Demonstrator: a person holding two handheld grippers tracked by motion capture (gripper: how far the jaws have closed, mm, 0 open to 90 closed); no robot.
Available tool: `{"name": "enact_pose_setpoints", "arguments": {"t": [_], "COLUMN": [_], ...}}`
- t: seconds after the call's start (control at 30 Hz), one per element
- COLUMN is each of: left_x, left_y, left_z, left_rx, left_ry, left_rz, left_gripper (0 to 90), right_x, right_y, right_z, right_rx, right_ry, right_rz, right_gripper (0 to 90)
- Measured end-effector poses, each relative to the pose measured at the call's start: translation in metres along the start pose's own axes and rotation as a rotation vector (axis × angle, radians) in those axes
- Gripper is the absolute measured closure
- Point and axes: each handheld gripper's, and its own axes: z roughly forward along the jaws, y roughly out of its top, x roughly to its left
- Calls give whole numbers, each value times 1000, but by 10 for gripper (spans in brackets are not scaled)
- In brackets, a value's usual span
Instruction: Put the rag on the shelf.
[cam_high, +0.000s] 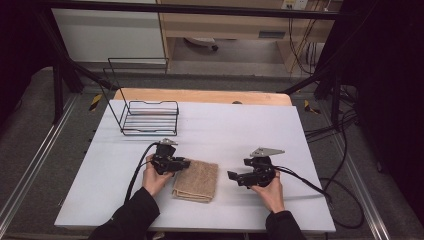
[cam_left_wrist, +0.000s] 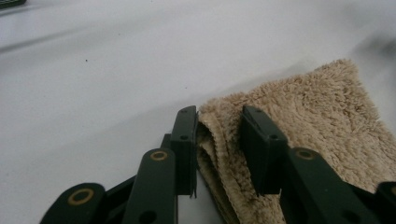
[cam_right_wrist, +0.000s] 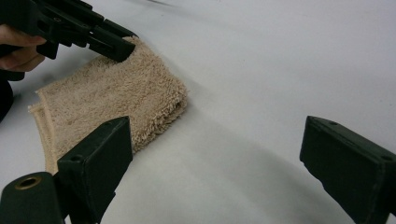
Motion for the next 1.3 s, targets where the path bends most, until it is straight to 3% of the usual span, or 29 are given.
{"name": "enact_pose_setpoints", "arguments": {"t": [0.27, 0.6, 0.83, 1.03, 1.3], "left_x": [-3, 0, -2, -1, 1], "left_y": [-1, -2, -2, -3, -3], "left_z": [-3, -1, 0, 0, 0], "left_rx": [-1, 0, -1, -2, -5], "left_ry": [6, -14, -1, -5, -23], "left_rz": [19, 36, 69, 66, 44], "left_gripper": [807, 822, 820, 819, 819], "right_x": [1, 7, 17, 20, 20], "right_y": [0, 7, 21, 27, 23], "right_z": [1, 12, 35, 54, 62], "right_rx": [-3, -11, 26, 71, 119], "right_ry": [6, 20, -2, 1, -1], "right_rz": [16, 16, -2, 33, 25], "right_gripper": [103, 182, 343, 498, 653]}}
